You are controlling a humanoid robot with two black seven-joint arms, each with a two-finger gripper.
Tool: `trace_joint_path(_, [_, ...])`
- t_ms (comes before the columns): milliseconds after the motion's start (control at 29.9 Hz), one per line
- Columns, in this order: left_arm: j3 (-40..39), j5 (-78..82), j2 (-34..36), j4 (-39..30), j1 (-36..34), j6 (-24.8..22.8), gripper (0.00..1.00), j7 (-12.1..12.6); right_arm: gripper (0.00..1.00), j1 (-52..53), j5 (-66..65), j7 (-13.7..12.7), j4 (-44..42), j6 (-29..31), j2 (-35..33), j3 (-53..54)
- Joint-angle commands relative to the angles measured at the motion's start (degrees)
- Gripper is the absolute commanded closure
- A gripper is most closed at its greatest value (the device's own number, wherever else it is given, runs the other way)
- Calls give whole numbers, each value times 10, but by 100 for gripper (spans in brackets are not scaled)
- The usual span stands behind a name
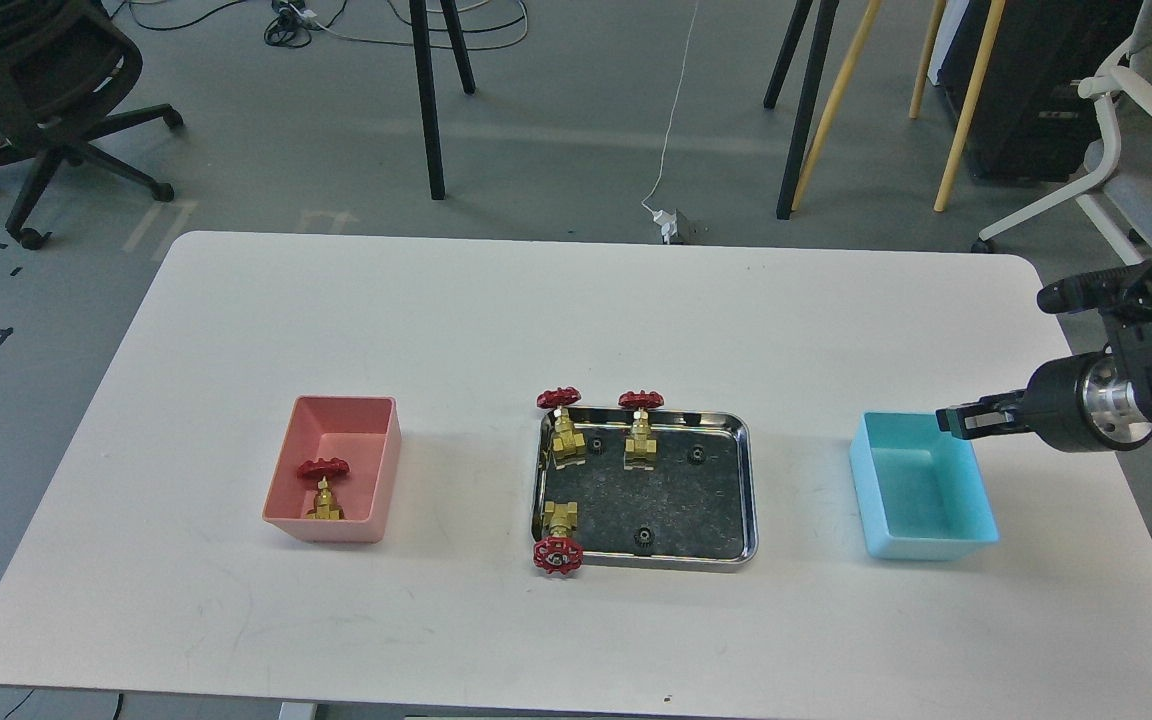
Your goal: Place valve in pink box and gear in blue box
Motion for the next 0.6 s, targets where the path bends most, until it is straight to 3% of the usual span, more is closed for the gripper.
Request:
trace_joint_path(0, [0, -1, -3, 0, -3, 3, 8, 0, 89, -14, -2, 0, 0, 0, 0, 0])
trace_joint_path(100, [0, -1, -8, 0, -4, 4, 8, 0, 77, -18, -4, 0, -1, 0, 9, 0])
trace_joint_path(234, [1, 0, -13, 0, -4, 4, 8, 0, 45, -26, -6, -1, -5, 0, 23, 0])
trace_joint_path(568, [1, 2, -19, -5, -3, -1, 8, 1, 32, -32, 4, -1, -2, 0, 45, 42])
